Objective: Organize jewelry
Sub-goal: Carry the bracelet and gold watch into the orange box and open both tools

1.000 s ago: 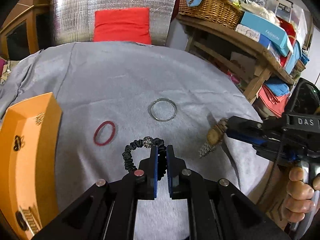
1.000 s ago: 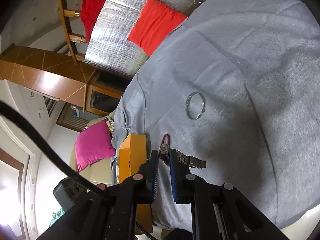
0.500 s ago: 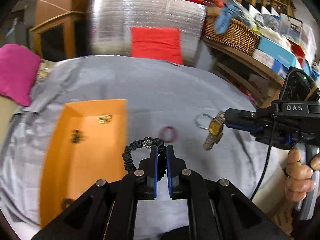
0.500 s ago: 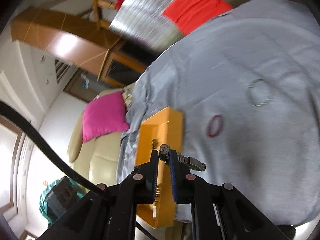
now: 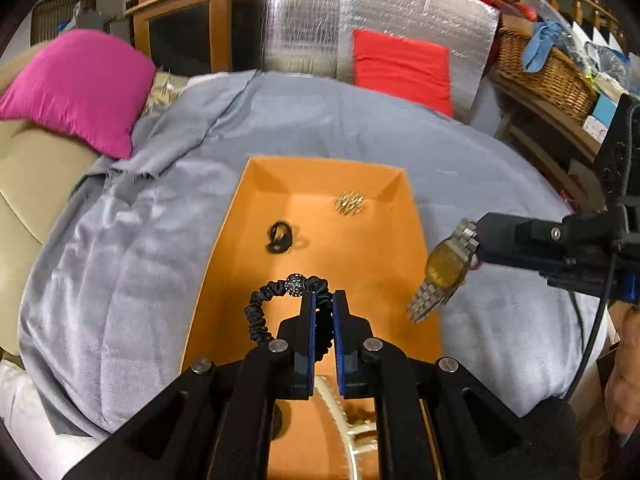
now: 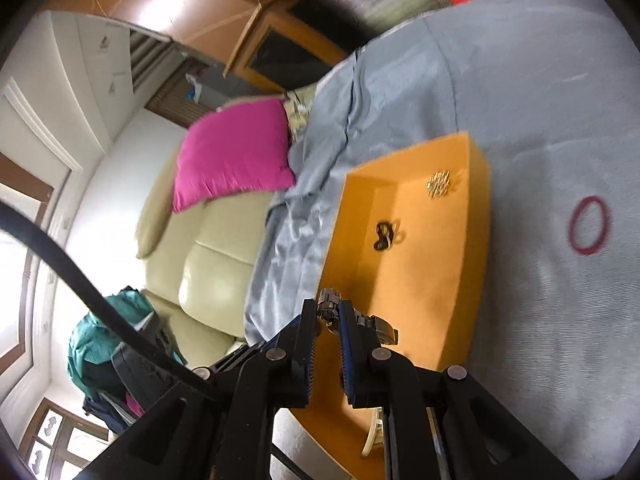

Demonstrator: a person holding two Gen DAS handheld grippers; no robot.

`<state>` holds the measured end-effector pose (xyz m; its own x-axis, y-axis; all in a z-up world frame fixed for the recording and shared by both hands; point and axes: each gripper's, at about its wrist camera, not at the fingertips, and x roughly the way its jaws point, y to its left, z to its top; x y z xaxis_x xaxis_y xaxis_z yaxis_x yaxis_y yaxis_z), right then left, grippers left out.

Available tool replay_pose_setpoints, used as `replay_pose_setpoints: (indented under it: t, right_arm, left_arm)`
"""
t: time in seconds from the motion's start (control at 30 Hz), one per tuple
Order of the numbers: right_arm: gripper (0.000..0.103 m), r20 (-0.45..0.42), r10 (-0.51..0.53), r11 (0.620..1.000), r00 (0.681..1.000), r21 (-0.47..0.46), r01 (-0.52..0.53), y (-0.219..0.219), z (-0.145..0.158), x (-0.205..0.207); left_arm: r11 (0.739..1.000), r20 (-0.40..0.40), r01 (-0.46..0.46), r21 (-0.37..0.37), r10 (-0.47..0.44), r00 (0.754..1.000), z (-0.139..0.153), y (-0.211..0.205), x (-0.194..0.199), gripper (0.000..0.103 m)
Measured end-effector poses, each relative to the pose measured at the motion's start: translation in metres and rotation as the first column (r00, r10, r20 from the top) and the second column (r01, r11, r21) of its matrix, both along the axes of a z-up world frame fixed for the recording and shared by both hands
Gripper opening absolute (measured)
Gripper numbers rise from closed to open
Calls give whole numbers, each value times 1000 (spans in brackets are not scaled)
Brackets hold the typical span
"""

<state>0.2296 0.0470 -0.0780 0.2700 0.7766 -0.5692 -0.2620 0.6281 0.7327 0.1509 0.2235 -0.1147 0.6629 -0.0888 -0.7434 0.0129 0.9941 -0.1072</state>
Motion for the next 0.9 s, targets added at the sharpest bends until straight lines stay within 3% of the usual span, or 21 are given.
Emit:
replay_pose_setpoints:
  t: [0.33,0.53,0.73,0.8,0.9]
  right_arm:
    - [12,-109,37,990,993,-128,-51,35,-64,23]
    - [15,-82,15,978,996,-207,-32,42,-73,32]
    - [16,-46,-13,974,999,-228,2,34,-65,35]
    - [16,-31,-23,978,999,-209,16,29,-57,35]
    - [16,7,-45,982,999,-182,46,17,-41,31]
  left_arm:
    - [1000,-129,-28,-2,27,991,-48,10,32,8]
    - [999,-190,-46,-13,43,981,-68,20,44,8]
    - [998,-231,-70,-10,66,971,-78,23,46,9]
    - [997,-233,-78,5,77,969,-76,23,45,14]
    - [994,-193,-87,69,99,976,-63,16,37,36]
